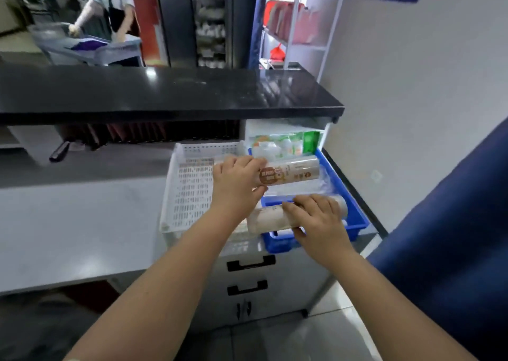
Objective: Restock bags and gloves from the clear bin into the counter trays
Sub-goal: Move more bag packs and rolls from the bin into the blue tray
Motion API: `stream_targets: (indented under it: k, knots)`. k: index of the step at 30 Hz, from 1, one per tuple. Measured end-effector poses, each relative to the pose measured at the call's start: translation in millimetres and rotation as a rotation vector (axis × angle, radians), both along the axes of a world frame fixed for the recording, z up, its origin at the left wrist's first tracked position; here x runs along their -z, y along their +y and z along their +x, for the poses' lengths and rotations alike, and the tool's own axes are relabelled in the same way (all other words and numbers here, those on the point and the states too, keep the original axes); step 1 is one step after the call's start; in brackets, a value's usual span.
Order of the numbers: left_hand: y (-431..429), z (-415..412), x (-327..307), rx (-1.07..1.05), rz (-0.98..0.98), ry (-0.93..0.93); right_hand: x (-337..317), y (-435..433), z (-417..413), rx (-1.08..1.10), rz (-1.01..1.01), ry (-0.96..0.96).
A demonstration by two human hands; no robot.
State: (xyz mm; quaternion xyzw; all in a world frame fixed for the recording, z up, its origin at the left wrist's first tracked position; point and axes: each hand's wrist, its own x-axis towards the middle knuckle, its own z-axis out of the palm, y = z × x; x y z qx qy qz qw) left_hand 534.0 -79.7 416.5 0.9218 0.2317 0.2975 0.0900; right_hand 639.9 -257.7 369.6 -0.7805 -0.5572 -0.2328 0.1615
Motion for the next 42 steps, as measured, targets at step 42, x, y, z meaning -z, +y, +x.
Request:
stream_targets:
  k: [42]
  knots:
    - [36, 134, 81, -0.101, -0.142, 0.116, 78, 50, 144, -0.421, -0.516, 0.459]
